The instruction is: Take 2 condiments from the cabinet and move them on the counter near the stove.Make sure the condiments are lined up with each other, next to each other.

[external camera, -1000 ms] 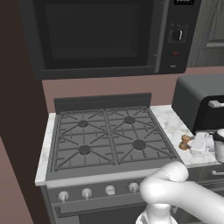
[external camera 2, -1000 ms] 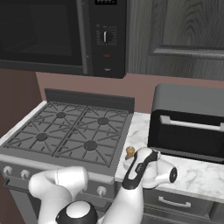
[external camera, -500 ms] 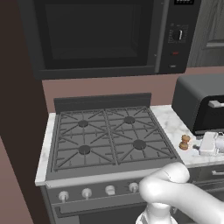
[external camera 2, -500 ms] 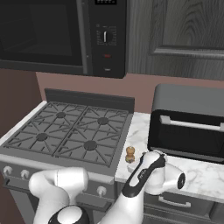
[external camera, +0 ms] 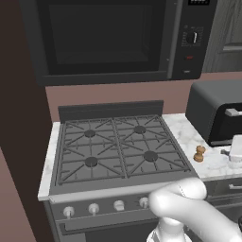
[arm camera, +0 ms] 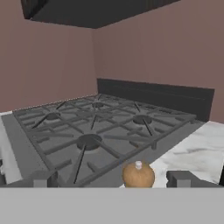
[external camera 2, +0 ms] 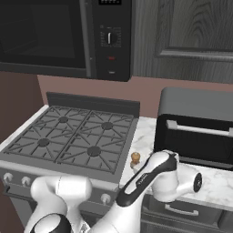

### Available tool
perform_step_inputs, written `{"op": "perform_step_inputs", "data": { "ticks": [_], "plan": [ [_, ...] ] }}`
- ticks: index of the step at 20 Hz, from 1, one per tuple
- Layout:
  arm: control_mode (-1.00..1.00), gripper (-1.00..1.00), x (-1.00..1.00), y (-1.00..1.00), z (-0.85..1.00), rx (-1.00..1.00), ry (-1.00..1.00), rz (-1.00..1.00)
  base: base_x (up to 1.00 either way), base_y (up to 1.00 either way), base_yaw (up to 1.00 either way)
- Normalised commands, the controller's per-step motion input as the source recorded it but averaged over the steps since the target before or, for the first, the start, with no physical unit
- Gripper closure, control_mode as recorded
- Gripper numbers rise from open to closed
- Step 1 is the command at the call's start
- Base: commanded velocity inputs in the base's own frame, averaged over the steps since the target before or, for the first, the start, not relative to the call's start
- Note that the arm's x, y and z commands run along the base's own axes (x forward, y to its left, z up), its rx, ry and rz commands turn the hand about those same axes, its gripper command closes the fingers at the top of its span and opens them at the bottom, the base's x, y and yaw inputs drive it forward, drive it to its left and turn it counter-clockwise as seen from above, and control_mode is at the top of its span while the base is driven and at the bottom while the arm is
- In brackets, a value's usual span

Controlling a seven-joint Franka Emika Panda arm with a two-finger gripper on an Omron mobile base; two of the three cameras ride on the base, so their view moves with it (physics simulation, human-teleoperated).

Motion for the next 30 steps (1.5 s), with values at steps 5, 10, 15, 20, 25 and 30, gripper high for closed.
{"op": "perform_step_inputs", "data": {
  "ticks": [5,10,15,20,25,30],
  "plan": [
    [-1.0,-1.0,-0.57,0.0,0.7,0.0,0.19,-0.04,0.0,0.0,0.0],
    [-1.0,-1.0,-0.5,0.14,0.46,0.0,0.18,-0.15,0.0,0.0,0.0],
    [-1.0,-1.0,-0.31,0.67,0.22,-0.04,0.1,-0.16,0.0,0.0,0.0],
    [-1.0,-1.0,-0.11,0.81,0.43,-0.11,0.11,-0.18,0.0,0.0,0.0],
    [-1.0,-1.0,0.0,0.55,0.56,-0.17,0.2,-0.21,0.0,0.0,0.0],
    [-1.0,-1.0,0.0,0.51,0.26,-0.12,0.11,-0.24,0.0,0.0,0.0]
  ]
}}
